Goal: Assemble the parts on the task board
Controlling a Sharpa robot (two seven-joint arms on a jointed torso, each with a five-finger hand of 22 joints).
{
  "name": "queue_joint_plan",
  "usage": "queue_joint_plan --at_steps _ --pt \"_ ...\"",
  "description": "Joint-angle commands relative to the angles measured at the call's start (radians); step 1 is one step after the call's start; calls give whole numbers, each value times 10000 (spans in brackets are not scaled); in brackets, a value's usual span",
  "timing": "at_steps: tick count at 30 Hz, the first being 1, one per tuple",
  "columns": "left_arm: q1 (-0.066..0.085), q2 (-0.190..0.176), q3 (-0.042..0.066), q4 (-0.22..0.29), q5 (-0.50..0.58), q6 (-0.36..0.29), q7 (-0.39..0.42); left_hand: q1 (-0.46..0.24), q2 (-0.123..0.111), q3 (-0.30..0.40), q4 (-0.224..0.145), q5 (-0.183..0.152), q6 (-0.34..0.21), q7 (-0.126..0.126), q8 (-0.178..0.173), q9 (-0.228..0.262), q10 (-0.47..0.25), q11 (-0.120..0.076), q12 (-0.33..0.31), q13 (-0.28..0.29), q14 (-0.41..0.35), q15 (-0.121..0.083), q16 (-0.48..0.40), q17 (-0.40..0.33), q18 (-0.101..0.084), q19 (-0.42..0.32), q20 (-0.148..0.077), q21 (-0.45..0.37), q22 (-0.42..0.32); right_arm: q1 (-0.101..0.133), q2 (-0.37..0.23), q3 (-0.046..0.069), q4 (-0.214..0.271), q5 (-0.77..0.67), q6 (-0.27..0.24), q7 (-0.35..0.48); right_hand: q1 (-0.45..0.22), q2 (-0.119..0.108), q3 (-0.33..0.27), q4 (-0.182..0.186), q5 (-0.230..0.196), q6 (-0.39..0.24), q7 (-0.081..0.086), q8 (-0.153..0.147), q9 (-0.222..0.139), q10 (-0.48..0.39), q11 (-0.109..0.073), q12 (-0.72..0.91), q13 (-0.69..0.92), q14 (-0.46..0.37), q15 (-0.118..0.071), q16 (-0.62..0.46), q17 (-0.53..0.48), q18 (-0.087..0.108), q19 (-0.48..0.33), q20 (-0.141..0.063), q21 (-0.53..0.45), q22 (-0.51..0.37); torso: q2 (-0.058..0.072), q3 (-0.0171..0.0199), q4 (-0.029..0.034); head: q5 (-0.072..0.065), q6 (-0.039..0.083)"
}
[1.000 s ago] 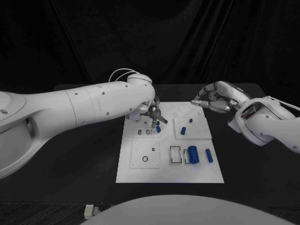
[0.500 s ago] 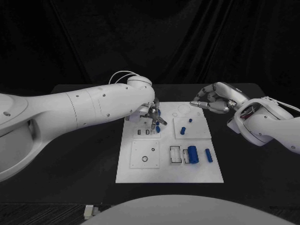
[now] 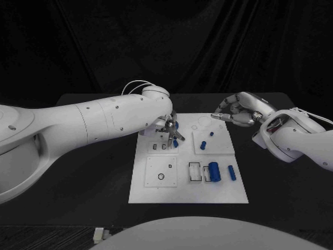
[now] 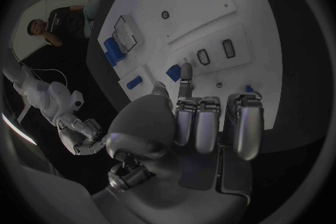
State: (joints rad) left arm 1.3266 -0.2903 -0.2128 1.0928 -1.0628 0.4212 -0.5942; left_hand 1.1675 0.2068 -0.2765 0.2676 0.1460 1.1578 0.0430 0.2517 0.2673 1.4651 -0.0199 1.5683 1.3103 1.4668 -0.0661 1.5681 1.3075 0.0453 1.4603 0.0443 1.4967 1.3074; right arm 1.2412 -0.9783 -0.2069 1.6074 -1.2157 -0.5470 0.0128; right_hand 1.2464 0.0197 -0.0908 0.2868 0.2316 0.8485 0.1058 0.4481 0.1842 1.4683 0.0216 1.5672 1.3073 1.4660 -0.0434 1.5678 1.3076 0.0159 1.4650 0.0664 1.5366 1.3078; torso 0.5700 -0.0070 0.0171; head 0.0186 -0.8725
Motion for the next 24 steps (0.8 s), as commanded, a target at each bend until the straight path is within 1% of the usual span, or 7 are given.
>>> queue_joint_plan --at_steps 1,6,14,17,24 --pt "-29 45 9 -18 74 192 12 123 21 94 -11 51 36 4 -63 17 1057 -63 25 2605 1040 -76 27 2633 -68 -4 -42 -45 1068 -26 14 6 -11 -15 104 -185 80 34 -59 -18 30 -59 -18 32 13 1025 71 36 2635 1048 90 30 2632 -42 810 93 -33 2476 2 0 1 7 -2" --pt "-42 51 9 -58 74 270 8 160 26 138 -26 74 40 -1 -85 32 1057 -61 25 2605 1040 -76 27 2633 -61 -24 -43 -64 1042 -31 27 6 -25 -15 135 -194 84 36 -63 -15 28 -59 -18 32 13 1025 71 36 2635 1048 90 30 2632 -35 797 94 -53 2467 -6 1 3 -26 -2" --pt "-54 69 9 -93 73 334 39 284 3 269 -100 190 74 -12 -138 86 1057 -70 25 2605 1040 -83 27 2633 -58 -33 -46 -83 1036 -34 23 6 -45 -15 161 -218 91 47 -68 -3 23 -60 -17 32 13 1025 72 36 2635 1048 91 30 2632 -21 767 95 -99 2449 -2 2 -4 -19 -2" --pt "-60 90 9 -99 73 376 39 409 -36 380 -192 279 67 -16 -196 123 1057 -73 25 2605 1040 -88 27 2633 -51 -53 -50 -108 1011 -34 29 6 -49 -15 175 -229 95 49 -71 -2 22 -60 -17 33 14 1025 73 36 2635 1048 91 30 2632 -15 753 95 -119 2440 -2 3 1 -11 -2" --pt "-69 105 9 -138 73 424 17 576 -81 546 -320 296 52 -17 -278 170 1057 -75 25 2605 1040 -93 27 2633 -45 -71 -54 -135 993 -35 38 6 -58 -15 181 -235 113 48 -80 0 14 -60 -16 34 14 1025 74 36 2635 1048 92 30 2632 1 718 96 -172 2419 -1 2 2 -31 -2"
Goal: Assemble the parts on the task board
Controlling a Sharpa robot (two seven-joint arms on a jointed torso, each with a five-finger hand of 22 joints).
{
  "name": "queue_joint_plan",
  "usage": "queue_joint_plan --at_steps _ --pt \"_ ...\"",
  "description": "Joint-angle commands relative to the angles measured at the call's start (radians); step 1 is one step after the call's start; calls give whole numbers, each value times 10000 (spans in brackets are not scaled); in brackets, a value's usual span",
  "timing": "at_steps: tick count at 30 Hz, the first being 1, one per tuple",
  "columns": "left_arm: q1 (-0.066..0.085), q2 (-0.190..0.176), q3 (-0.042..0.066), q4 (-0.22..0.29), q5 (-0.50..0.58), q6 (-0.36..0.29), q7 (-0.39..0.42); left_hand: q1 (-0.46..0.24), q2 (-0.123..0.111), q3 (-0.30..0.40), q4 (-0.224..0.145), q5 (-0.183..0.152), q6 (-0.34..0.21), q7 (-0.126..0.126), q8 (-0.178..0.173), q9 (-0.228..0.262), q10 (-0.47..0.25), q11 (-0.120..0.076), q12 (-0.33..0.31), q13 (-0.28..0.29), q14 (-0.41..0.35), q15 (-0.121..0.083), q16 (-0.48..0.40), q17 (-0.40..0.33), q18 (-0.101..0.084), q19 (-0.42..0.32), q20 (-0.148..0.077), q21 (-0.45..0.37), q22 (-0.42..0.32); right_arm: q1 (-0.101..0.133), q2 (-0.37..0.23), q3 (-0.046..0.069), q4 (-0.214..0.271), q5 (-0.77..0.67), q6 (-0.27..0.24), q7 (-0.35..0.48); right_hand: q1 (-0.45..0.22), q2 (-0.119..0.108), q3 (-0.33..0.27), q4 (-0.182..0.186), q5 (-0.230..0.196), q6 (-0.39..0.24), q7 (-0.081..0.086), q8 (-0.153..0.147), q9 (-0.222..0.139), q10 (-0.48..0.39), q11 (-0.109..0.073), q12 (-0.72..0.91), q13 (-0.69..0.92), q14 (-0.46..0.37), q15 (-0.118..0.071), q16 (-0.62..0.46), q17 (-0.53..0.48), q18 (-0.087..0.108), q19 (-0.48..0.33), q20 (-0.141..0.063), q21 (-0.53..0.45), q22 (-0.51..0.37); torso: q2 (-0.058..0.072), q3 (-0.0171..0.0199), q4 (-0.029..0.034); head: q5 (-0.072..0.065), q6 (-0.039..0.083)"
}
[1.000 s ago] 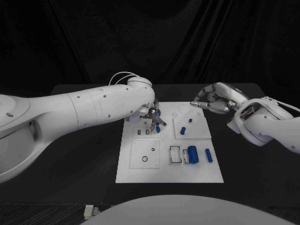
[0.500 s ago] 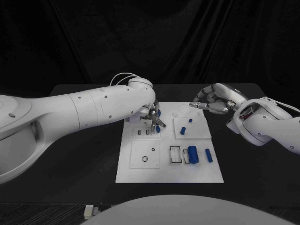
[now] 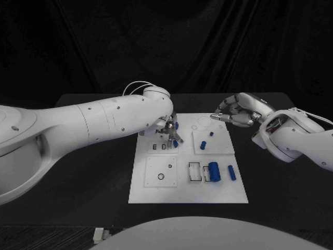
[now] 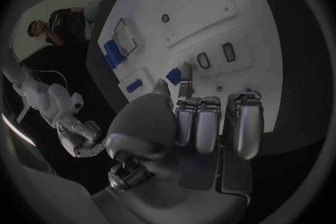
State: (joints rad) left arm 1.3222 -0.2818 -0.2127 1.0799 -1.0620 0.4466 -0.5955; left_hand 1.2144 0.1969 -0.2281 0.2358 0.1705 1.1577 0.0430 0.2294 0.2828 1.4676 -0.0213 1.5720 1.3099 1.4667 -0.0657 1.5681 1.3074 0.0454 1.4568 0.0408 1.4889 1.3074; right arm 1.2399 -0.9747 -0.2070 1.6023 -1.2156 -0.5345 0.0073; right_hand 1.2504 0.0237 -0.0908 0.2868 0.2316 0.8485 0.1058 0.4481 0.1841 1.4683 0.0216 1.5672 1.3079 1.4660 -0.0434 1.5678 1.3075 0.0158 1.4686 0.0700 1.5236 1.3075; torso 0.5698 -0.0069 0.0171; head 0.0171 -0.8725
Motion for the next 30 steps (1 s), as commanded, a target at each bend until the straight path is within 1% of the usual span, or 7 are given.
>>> queue_joint_plan --at_steps 1,6,9,12,23,25,30 --pt "-25 16 8 -10 65 185 20 151 9 110 -38 53 50 -17 -75 26 1032 -62 -12 2609 1041 -99 27 2634 -45 -36 -20 -61 994 -22 3 7 -10 -15 55 -180 76 8 -85 3 12 -59 -15 35 17 1025 75 35 2629 1048 92 30 2633 7 670 61 -61 2414 2 1 2 -14 -2" --pt "-30 -8 8 -23 65 218 -12 241 -8 221 -109 70 44 -16 -122 49 1032 -68 -12 2609 1041 -106 27 2634 -42 -43 -26 -74 988 -24 6 7 -38 -15 58 -188 79 9 -90 6 10 -57 -15 36 17 1025 76 35 2629 1048 93 30 2633 13 657 62 -81 2406 1 0 -1 3 -2" --pt "-32 -8 8 -33 65 223 -3 322 -37 342 -178 178 27 -13 -182 72 1032 -71 -12 2609 1041 -110 27 2634 -41 -46 -32 -84 988 -25 9 7 -50 -15 66 -194 82 10 -95 9 6 -55 -15 37 18 1025 77 35 2629 1048 93 30 2633 19 644 62 -101 2398 1 0 1 13 -2" --pt "-36 -12 8 -33 65 208 23 379 -87 469 -230 408 -3 -7 -260 94 1032 -70 -12 2609 1041 -113 27 2634 -39 -50 -36 -98 987 -28 17 7 -56 -15 81 -199 88 12 -105 13 1 -49 -14 41 20 1025 79 35 2629 1048 94 30 2633 30 622 64 -135 2384 -2 -1 1 18 -2" --pt "-43 -62 8 24 65 134 87 526 -218 731 -365 629 -153 38 -461 105 1032 -51 -12 2609 1041 -105 27 2634 -32 -69 -35 -132 973 -33 24 7 -70 -15 137 -238 113 27 -149 20 -53 -33 -11 52 27 1025 84 35 2629 1048 98 30 2633 70 531 69 -273 2328 -1 0 0 31 -2" --pt "-44 -66 8 23 65 117 98 571 -279 875 -410 845 -212 61 -557 109 1032 -32 -12 2609 1041 -90 27 2634 -27 -86 -25 -155 959 -33 25 7 -70 -15 147 -245 115 29 -154 20 -57 -32 -10 53 27 1025 84 35 2629 1048 98 30 2633 76 518 69 -292 2320 -3 1 1 41 -2" --pt "-46 -75 8 22 64 86 132 679 -383 1095 -511 1120 -261 75 -663 118 1032 -18 -12 2609 1041 -78 27 2634 -26 -87 -12 -168 970 -35 30 7 -73 -15 176 -261 122 34 -168 22 -72 -28 -10 55 29 1025 86 35 2629 1048 98 30 2633 88 492 70 -333 2304 -3 -1 1 42 -2"
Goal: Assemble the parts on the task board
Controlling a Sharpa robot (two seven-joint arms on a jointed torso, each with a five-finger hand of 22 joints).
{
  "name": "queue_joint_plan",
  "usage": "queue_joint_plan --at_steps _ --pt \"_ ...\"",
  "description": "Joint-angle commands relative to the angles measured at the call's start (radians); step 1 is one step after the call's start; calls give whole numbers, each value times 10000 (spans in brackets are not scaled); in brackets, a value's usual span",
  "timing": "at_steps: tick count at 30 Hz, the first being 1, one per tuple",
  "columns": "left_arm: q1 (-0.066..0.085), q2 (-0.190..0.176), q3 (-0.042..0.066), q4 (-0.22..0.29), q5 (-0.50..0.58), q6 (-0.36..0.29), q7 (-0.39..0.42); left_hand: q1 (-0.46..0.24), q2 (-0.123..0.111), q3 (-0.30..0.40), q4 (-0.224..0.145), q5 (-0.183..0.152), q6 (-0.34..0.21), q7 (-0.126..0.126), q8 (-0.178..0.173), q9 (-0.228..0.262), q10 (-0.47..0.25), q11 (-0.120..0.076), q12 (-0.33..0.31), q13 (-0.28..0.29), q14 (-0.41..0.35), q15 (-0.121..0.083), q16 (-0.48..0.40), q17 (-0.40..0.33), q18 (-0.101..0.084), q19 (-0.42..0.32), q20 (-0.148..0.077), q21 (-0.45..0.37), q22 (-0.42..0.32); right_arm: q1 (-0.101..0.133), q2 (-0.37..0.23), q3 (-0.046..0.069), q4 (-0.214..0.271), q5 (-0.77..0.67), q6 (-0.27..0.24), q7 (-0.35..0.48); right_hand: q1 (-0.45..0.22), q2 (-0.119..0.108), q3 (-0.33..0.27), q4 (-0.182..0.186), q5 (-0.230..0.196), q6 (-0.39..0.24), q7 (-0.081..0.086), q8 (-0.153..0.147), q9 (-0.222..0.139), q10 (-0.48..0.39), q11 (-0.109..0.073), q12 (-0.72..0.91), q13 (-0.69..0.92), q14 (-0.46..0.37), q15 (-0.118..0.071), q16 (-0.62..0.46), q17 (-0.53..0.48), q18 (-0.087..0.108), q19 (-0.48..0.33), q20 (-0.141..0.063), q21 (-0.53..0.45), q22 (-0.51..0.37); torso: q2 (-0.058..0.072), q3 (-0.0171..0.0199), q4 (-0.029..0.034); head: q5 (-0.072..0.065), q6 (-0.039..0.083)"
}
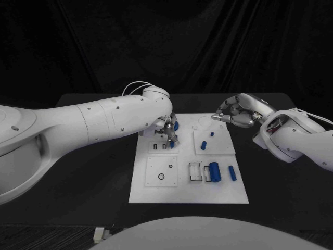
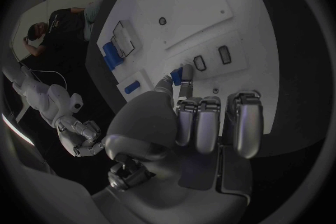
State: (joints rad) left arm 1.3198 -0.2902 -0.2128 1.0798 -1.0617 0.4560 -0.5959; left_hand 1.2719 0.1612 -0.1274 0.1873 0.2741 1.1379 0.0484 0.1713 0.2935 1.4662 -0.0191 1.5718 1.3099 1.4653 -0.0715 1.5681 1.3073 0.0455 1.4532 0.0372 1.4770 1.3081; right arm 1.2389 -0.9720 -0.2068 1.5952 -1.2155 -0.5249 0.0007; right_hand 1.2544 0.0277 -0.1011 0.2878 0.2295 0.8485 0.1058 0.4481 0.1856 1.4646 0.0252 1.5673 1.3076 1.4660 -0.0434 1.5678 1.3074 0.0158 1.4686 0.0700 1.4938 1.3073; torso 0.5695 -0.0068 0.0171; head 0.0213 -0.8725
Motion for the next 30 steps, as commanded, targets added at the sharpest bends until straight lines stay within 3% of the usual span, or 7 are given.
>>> queue_joint_plan --at_steps 1,13,20,30 --pt "-23 9 9 23 61 -11 141 128 -46 128 -49 121 -70 23 -98 13 1046 -40 -10 2609 1055 -19 27 2635 -26 -55 25 -54 960 -26 4 5 -3 -17 85 -199 82 -6 -65 11 -51 -28 -10 56 13 1062 49 35 2632 1048 98 30 2634 88 492 70 -35 2306 0 0 1 0 -2" --pt "-28 -13 9 40 61 -94 174 476 -301 792 -425 212 -32 1 -219 70 1046 -60 -10 2609 1055 -34 27 2635 -28 -37 17 -65 1003 -30 3 5 -2 -17 148 -253 108 -1 -81 3 -59 -23 -9 59 15 1062 51 35 2632 1048 99 30 2634 108 447 71 -106 2277 0 1 0 13 -2" --pt "-31 -128 8 176 61 -470 53 550 -435 1061 -566 219 33 -16 -229 109 1046 -77 -10 2609 1055 -50 27 2635 -36 -7 6 -53 1045 -34 -11 5 3 -17 179 -279 153 -1 -96 -8 -56 -20 -9 62 17 1062 51 35 2632 1048 98 30 2634 118 424 72 -142 2263 0 2 -1 19 -2" --pt "6 -686 10 1001 61 -1144 -378 499 -506 1247 -582 234 101 -36 -224 145 1046 -97 -10 2609 1055 -70 27 2635 -36 5 -9 -56 1056 -44 -46 5 13 -17 201 -308 172 -1 -101 -10 -54 -19 -9 63 18 1062 50 35 2632 1048 98 30 2634 122 416 72 -157 2257 0 -1 -1 55 -2"
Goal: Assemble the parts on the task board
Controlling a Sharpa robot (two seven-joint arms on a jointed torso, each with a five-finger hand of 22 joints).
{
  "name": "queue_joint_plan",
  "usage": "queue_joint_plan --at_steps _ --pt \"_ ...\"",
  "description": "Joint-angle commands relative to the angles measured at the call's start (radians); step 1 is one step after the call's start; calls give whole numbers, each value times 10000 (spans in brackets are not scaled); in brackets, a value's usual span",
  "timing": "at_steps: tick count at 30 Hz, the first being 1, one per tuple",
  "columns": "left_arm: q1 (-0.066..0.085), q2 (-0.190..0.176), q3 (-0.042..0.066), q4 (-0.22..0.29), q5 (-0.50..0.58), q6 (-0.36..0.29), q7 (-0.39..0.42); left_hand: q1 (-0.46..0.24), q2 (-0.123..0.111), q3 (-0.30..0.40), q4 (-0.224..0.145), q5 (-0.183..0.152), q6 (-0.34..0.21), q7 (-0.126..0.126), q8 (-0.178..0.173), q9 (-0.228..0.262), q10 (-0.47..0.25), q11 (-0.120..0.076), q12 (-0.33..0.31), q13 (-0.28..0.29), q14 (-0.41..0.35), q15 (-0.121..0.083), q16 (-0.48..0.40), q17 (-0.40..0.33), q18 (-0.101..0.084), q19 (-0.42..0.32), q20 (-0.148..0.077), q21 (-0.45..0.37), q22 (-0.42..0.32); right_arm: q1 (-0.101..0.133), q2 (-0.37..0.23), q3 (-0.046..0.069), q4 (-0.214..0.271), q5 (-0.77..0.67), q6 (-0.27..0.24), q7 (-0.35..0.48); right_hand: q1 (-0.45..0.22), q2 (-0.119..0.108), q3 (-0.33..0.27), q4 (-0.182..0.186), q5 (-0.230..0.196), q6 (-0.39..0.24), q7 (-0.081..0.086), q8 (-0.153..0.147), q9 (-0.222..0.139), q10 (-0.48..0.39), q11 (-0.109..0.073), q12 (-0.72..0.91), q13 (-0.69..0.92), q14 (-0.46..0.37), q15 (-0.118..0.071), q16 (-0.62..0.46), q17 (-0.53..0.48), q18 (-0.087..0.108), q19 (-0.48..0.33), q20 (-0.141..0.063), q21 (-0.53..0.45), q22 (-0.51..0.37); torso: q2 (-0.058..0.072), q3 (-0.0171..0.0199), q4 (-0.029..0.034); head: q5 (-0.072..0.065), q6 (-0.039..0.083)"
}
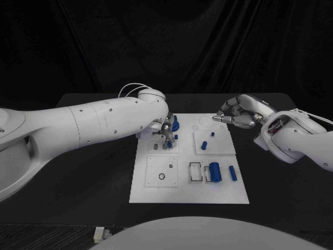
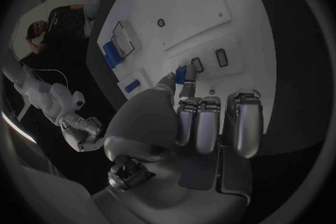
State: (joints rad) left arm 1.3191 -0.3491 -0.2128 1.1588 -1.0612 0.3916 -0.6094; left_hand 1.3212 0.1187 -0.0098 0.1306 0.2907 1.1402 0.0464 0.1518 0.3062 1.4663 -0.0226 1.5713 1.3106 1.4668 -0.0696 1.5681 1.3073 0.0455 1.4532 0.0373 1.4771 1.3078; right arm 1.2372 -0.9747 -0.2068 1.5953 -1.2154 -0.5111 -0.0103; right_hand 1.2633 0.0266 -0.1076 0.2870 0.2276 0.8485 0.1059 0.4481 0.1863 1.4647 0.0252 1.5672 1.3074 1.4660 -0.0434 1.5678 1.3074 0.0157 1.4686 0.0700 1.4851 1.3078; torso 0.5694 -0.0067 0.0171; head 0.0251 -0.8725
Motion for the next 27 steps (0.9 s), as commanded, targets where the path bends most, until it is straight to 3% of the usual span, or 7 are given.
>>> queue_joint_plan --at_steps 1,13,27 --pt "27 -159 10 300 56 -525 -287 -4 -93 95 -14 69 83 -17 -32 21 1045 -64 -5 2602 1040 -91 27 2635 -32 -5 -13 -66 1047 -28 -19 5 9 -18 66 -199 83 11 -36 -2 -36 -19 -9 63 11 1061 51 35 2634 1048 98 30 2634 123 415 72 -69 2253 1 -2 -1 32 -2" --pt "331 -896 10 1268 58 -717 -783 -278 -214 375 145 10 111 -15 -79 56 1045 -68 -5 2602 1040 -103 27 2635 -35 17 -29 -75 1068 -48 -2 4 -26 -18 132 -229 99 12 -39 -4 -35 -18 -9 63 12 1061 51 35 2634 1048 97 30 2634 128 403 72 -89 2245 -15 5 -1 147 -2" --pt "375 -1012 7 1019 60 -341 -890 -323 -276 579 159 -22 109 -30 -115 70 1045 -53 -5 2602 1040 -93 27 2635 -31 9 -24 -99 1055 -120 37 4 -67 -18 222 -264 179 27 -50 -11 -29 -29 -9 58 11 1061 47 35 2634 1048 94 30 2634 146 363 70 -155 2219 -4 5 -2 240 -2"
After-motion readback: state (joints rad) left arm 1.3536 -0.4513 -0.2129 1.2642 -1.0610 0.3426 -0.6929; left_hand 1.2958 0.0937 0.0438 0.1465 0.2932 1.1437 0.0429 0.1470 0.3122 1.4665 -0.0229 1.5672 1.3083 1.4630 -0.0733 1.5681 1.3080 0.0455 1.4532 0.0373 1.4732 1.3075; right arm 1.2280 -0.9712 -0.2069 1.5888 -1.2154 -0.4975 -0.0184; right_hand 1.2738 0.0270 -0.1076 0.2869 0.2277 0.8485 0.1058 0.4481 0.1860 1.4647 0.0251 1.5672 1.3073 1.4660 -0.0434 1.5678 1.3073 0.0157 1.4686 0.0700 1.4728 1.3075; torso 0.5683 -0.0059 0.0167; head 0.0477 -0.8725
